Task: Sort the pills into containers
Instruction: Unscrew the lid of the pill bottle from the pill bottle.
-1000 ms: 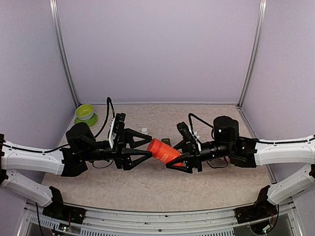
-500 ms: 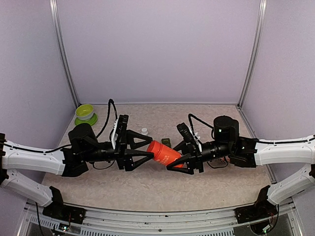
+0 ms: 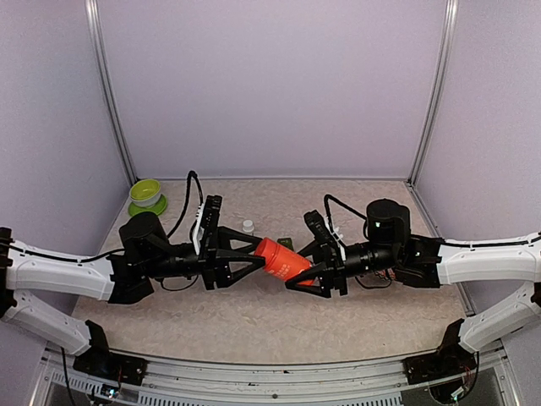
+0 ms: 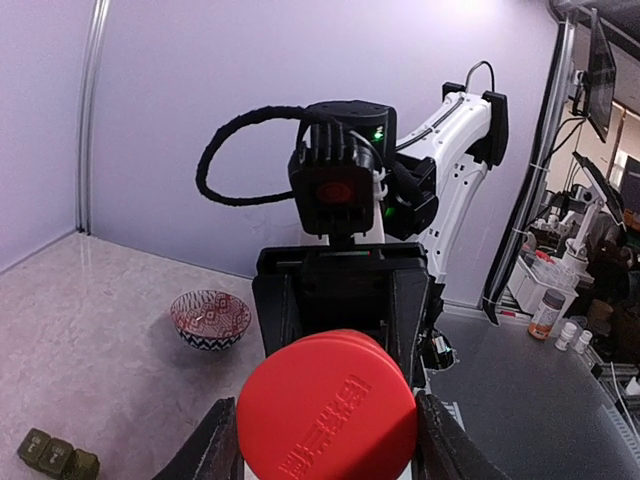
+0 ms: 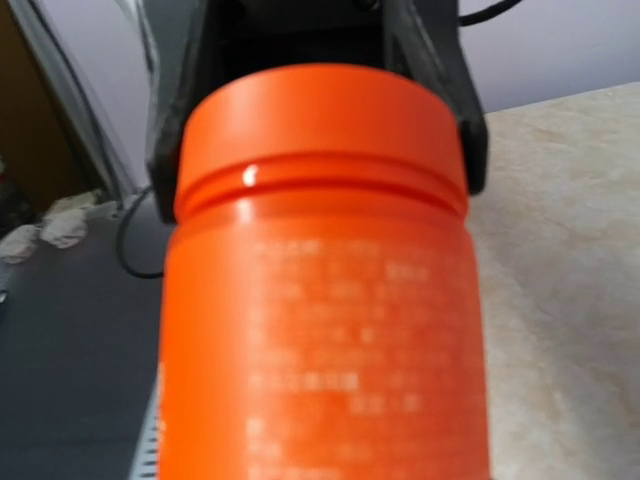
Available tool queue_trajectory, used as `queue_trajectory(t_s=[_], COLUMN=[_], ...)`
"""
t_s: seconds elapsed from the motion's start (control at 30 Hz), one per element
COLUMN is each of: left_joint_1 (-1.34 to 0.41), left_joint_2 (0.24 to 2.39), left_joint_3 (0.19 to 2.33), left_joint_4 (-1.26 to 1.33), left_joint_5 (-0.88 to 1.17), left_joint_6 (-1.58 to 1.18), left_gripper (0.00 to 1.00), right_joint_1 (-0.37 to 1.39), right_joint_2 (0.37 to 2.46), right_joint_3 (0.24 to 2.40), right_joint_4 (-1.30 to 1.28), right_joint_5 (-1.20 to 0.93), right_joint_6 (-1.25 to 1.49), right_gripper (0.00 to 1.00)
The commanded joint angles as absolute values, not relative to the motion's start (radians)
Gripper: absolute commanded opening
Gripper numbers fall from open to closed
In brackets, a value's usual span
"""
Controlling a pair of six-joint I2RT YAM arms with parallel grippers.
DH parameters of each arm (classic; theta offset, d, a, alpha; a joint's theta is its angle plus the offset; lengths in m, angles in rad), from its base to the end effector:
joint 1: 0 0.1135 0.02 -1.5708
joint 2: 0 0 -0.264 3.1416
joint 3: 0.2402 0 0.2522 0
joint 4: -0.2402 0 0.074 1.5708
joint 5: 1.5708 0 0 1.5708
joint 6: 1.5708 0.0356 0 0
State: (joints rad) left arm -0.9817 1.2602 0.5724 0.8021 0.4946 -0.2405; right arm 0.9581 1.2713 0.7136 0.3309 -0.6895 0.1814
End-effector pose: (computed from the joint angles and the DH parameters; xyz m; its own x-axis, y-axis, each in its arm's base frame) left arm 0.1367 -0.2350 0.2677 -0.1752 -0.1152 -0.9778 0.9803 0.0715 -0.1840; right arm 0.1428 0.2426 0.2642 -0.3054 -0.1924 -0.9326 -0.9481 -0.0292 0.3165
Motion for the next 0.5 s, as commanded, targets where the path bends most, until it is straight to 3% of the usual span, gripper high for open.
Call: queue_trajectory(t_s=[0.0,0.47], left_joint_1=[-0.986,-0.991], left_joint_2=[1.299,1.330], left_joint_3=[0.616,0.655], left_joint_4=[0.748,0.651], left_joint_5=[0.416,0.267], left_joint_6=[-0.350,-0.680], left_gripper=[0.24,0.19], right_joint_1=[0.965,0.976], right_joint_2=[1.264,1.241], right_joint_3=[0.758,0.734], right_joint_4=[0.301,0.296], right_joint_5=[-0.570,-0.302], right_joint_6=[0.104,-0.009], right_gripper=[0.30,0.28])
